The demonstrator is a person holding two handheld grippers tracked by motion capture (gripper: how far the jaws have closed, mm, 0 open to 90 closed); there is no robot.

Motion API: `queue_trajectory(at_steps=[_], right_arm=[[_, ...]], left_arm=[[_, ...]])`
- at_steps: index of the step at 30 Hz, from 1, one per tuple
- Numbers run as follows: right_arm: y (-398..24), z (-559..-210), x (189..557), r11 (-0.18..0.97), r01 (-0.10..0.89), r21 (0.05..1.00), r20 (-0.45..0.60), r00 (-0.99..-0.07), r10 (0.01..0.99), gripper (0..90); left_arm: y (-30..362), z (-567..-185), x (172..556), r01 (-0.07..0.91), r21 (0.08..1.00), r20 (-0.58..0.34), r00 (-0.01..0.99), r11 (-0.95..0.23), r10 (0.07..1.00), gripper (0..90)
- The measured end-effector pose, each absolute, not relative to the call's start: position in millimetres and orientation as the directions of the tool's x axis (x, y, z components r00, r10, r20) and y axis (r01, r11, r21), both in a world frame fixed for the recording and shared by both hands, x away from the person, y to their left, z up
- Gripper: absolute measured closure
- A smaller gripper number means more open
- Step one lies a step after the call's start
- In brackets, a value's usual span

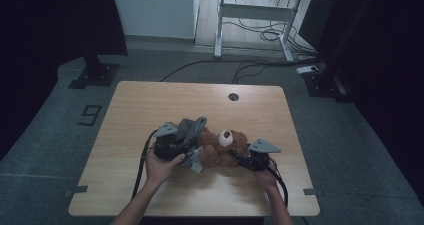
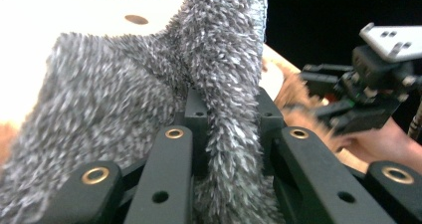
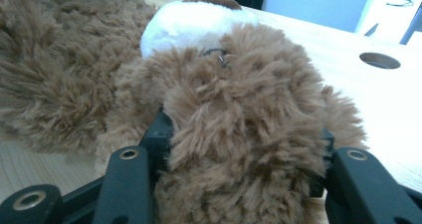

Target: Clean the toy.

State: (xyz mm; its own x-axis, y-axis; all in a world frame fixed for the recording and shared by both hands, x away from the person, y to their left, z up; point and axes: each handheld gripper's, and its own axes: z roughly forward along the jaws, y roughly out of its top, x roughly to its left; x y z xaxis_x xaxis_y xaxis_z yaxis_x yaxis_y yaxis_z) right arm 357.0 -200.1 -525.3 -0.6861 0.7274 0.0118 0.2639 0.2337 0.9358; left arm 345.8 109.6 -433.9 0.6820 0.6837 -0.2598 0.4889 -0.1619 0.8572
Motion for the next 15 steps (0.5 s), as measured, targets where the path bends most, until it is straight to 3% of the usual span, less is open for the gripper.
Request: queue_trajectory(at_steps=[6,10,15], right_arm=[[-200,-527,354,0.229,0.249,0.941,0.003,-0.683,0.731,46.8],[-200,-528,353,0.229,0.266,0.936,0.009,-0.670,0.742,46.1],[-207,-533,354,0.208,0.287,0.935,0.042,-0.672,0.739,46.2]], left_arm=[[64,-422,364,0.489,0.842,-0.247,0.725,-0.228,0.643,74.7],[14,-456,364,0.481,0.794,-0.149,0.746,-0.371,0.650,74.0],[31,-470,364,0.508,0.796,-0.180,0.718,-0.329,0.672,74.9]])
